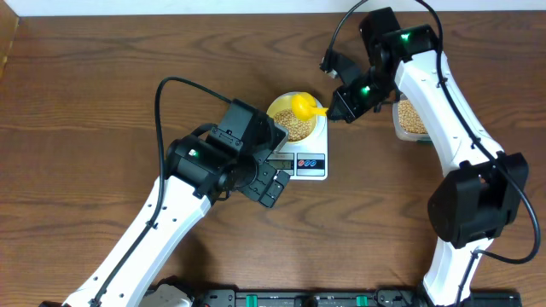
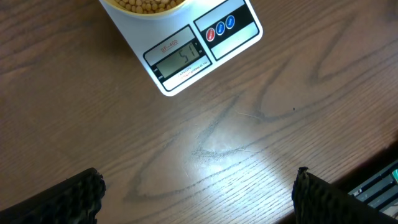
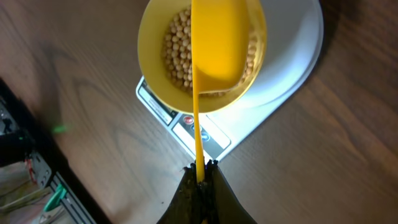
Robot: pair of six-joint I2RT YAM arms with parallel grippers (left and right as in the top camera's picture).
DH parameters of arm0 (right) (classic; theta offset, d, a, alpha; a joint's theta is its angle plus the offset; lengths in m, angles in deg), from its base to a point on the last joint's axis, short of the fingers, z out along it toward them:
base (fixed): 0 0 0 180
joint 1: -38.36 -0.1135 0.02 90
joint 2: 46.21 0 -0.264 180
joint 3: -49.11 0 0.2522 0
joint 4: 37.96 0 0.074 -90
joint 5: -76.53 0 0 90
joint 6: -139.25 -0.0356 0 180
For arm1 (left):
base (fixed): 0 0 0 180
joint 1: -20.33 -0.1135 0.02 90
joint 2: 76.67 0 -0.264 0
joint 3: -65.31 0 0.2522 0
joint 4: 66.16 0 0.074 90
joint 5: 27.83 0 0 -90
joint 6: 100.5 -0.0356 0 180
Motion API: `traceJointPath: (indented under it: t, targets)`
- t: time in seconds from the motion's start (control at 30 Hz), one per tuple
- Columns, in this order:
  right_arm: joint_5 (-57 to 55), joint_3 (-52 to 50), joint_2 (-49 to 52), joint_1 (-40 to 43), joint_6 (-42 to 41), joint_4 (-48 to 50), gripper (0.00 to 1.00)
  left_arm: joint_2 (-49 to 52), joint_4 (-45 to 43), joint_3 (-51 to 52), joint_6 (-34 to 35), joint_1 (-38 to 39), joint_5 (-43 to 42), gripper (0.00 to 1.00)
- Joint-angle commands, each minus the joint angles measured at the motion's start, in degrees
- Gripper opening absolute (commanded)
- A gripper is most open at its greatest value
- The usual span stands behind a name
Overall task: Scoop item into bowl and weigh 50g on scale
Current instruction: 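Lift the refilled scoop with the right gripper toward the bowl, then tilt the yellow scoop over the bowl to pour soybeans in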
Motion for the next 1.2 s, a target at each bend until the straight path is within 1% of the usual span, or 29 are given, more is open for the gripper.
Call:
traceJointPath:
  t: [0.0, 0.3, 0.5, 1.17]
  targets:
    - [1.4, 0.0, 1.3, -0.7, 0.9, 0.9, 0.01, -0.5, 0.1, -0.7, -0.1, 0.1, 0.2, 0.98]
    - [0.7, 0.0, 3.2, -2.1, 0.9, 1.2, 0.01, -0.5, 0.1, -0.7, -0.1, 0.1, 0.2, 0.98]
    - [-3.3, 0.0, 3.5, -2.8, 0.0, 2.2, 0.01, -0.5, 0.1, -0.7, -0.1, 0.1, 0.2, 0.98]
    - [-9.2, 0.0, 3.5, -2.9, -0.8, 4.2, 0.01, -0.5, 0.1, -0.7, -0.1, 0.1, 0.2, 0.98]
